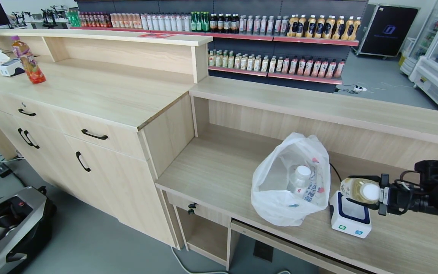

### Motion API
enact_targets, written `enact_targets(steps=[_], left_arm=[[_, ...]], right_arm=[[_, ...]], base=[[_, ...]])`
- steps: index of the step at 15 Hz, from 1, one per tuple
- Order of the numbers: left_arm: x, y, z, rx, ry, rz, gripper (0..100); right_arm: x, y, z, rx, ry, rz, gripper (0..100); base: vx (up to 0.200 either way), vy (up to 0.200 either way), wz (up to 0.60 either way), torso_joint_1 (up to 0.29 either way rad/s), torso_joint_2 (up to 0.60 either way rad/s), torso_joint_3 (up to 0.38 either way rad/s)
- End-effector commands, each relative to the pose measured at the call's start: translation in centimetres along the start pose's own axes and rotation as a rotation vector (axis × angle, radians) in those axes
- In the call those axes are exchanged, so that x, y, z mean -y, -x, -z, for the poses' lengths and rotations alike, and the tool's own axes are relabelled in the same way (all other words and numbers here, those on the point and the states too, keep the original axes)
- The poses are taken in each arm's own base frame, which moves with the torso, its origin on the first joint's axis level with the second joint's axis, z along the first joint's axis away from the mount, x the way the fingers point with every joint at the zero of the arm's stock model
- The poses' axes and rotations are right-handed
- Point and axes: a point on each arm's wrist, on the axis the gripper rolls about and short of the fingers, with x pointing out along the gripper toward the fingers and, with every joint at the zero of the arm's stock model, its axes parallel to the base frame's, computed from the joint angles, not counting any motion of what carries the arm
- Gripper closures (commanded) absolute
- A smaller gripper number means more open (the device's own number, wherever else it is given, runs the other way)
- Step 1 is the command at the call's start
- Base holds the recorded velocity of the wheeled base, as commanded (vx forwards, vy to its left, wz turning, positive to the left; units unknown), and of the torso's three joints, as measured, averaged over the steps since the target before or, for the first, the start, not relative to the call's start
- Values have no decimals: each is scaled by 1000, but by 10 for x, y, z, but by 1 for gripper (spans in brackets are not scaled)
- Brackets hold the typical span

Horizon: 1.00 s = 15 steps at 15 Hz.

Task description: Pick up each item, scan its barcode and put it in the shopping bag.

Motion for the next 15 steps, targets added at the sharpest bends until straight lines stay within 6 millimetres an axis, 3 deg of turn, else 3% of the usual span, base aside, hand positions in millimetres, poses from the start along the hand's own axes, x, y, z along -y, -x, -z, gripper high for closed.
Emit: enact_targets(steps=[1, 3, 5, 8, 11, 13, 15], left_arm=[[0, 0, 0, 0, 0, -1, 0], [0, 0, 0, 0, 0, -1, 0], [0, 0, 0, 0, 0, -1, 0], [0, 0, 0, 0, 0, -1, 0], [0, 0, 0, 0, 0, -1, 0], [0, 0, 0, 0, 0, -1, 0], [0, 0, 0, 0, 0, -1, 0]], right_arm=[[2, 0, 0, 1, 7, 2, 100], [6, 1, -3, -2, 5, 9, 100], [28, 10, -14, -18, -127, 32, 100], [69, 47, -65, -44, -484, 90, 100], [90, 78, -114, -130, -858, 241, 100], [99, 82, -135, -246, -1111, 415, 100], [92, 75, -139, -390, -1188, 558, 100]], base=[[0, 0, 0, 0, 0, 0], [0, 0, 0, 0, 0, 0], [0, 0, 0, 0, 0, 0], [0, 0, 0, 0, 0, 0], [0, 0, 0, 0, 0, 0], [0, 0, 0, 0, 0, 0], [0, 0, 0, 0, 0, 0]])
